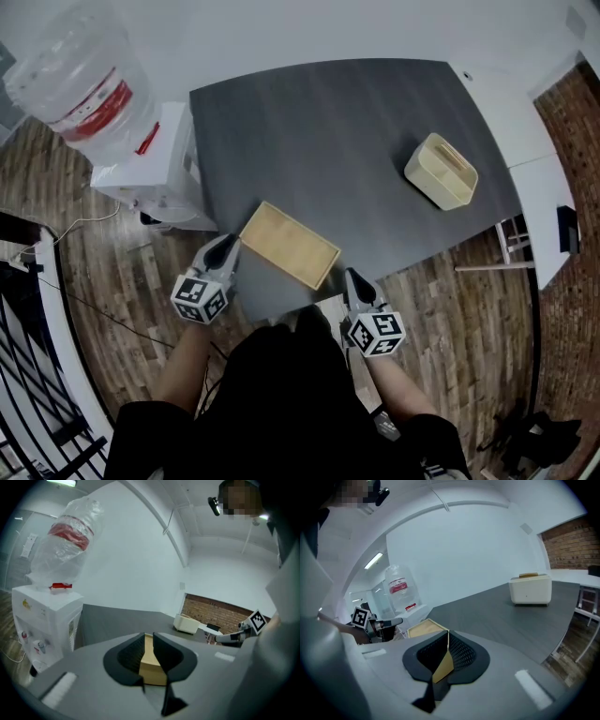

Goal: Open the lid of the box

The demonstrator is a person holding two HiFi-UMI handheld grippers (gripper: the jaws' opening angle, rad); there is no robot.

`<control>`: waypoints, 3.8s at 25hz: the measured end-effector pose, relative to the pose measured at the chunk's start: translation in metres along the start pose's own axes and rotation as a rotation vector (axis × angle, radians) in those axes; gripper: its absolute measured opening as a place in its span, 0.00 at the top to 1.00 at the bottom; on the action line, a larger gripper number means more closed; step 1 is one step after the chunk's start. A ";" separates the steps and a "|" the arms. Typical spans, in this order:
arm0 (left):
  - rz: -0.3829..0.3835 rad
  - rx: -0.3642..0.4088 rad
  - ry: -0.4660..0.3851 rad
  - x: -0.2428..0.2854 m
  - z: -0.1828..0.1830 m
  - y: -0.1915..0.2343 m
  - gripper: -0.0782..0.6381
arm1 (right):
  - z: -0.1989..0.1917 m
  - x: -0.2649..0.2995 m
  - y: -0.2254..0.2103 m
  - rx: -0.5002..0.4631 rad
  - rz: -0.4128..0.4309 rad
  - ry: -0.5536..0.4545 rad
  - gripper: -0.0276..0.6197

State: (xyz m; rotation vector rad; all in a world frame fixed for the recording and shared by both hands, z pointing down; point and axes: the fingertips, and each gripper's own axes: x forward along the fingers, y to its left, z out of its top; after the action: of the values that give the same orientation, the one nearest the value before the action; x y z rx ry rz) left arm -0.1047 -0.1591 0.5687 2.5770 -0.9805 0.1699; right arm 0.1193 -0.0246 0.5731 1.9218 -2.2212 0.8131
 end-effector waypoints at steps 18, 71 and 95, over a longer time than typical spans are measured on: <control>0.044 -0.139 0.163 0.040 -0.035 0.024 0.59 | -0.033 0.048 -0.005 0.220 0.088 0.187 0.72; 0.207 -0.470 0.141 0.019 -0.061 0.005 0.65 | 0.014 0.146 -0.034 0.022 0.158 0.324 0.73; 0.282 -0.602 0.163 0.019 -0.062 0.019 0.78 | 0.012 0.129 -0.038 0.223 0.292 0.330 0.87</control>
State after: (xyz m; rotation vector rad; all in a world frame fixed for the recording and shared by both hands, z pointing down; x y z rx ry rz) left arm -0.1021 -0.1599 0.6362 1.8509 -1.1229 0.1307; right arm 0.1323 -0.1472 0.6277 1.4181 -2.3049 1.3601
